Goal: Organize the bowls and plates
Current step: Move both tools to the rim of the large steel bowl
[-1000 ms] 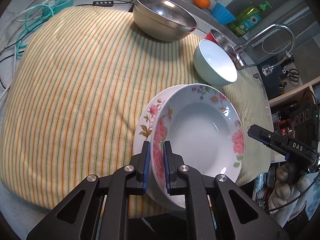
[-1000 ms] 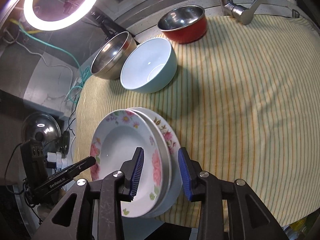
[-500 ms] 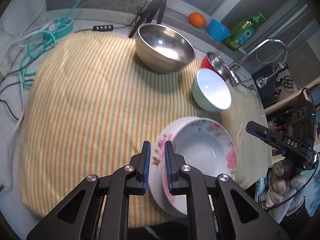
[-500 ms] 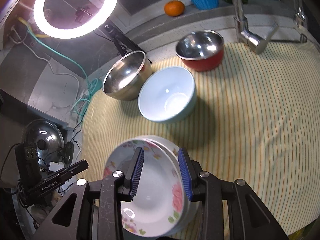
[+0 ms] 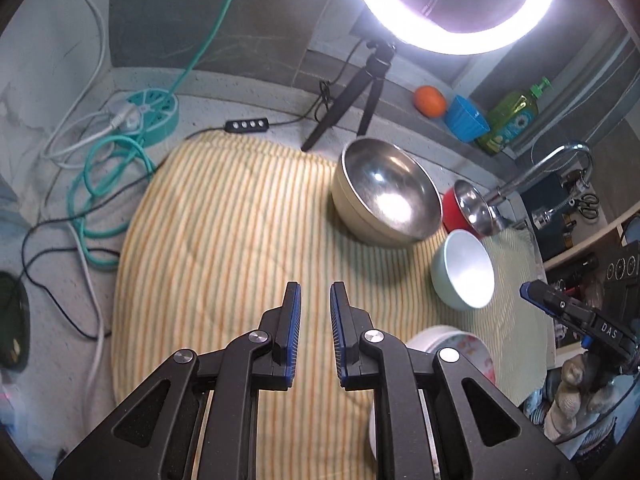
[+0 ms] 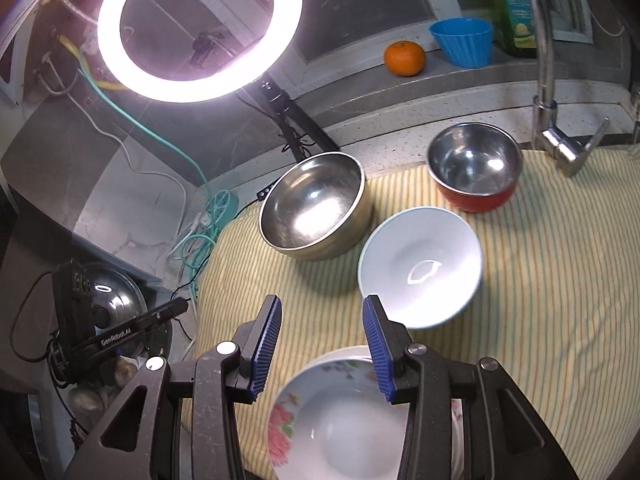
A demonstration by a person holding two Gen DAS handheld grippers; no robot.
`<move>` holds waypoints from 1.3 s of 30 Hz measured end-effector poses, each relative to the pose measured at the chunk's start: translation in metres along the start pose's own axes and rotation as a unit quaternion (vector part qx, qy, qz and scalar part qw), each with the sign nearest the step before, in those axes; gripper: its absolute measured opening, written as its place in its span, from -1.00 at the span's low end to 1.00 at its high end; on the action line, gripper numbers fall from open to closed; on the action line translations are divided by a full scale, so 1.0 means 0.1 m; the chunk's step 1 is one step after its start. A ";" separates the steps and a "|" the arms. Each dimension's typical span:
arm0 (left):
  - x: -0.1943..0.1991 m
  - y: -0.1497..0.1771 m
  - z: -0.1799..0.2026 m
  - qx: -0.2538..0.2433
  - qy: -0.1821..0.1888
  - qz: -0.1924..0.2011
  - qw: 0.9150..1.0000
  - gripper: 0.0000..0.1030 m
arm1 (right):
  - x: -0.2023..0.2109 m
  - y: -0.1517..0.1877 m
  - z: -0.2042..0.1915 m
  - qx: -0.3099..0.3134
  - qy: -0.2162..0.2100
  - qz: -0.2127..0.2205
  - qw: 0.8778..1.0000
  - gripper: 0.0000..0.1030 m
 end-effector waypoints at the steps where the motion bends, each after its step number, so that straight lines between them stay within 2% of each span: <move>1: -0.01 -0.05 0.00 -0.003 -0.001 0.001 1.000 -0.74 | -0.03 -0.04 -0.04 0.004 0.005 0.000 1.000 -0.25; 4: -0.06 -0.22 -0.03 -0.012 -0.005 0.003 1.000 -0.74 | -0.12 -0.14 -0.12 0.014 0.019 -0.003 1.000 -0.25; 12: -0.36 -0.56 0.06 -0.037 -0.001 -0.005 0.999 -0.74 | -0.41 -0.46 -0.05 -0.021 0.036 0.000 0.999 -0.25; 22: -0.76 -0.75 0.18 -0.031 0.019 -0.030 0.999 -0.74 | -0.84 -0.66 0.23 -0.077 0.038 -0.013 0.996 -0.25; 33: -1.02 -0.91 0.24 -0.016 0.040 -0.056 0.997 -0.74 | -1.10 -0.78 0.39 -0.098 0.042 -0.024 0.994 -0.26; 35: -1.07 -0.93 0.23 -0.010 0.044 -0.063 0.997 -0.66 | -1.13 -0.79 0.40 -0.099 0.042 -0.027 0.994 -0.26; 39: -1.14 -0.97 0.25 -0.010 0.044 -0.071 0.996 -0.66 | -1.20 -0.81 0.43 -0.102 0.042 -0.031 0.993 -0.26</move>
Point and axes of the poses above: each gripper's, at about its wrist camera, not at the fingertips, and x roughly against the way its jaws point, z to its right, y to its underside, the point moved 5 cm from there along -x, roughly the way its jaws point, and after that the axes turned 4 degrees about x, right-handed, at the moved point
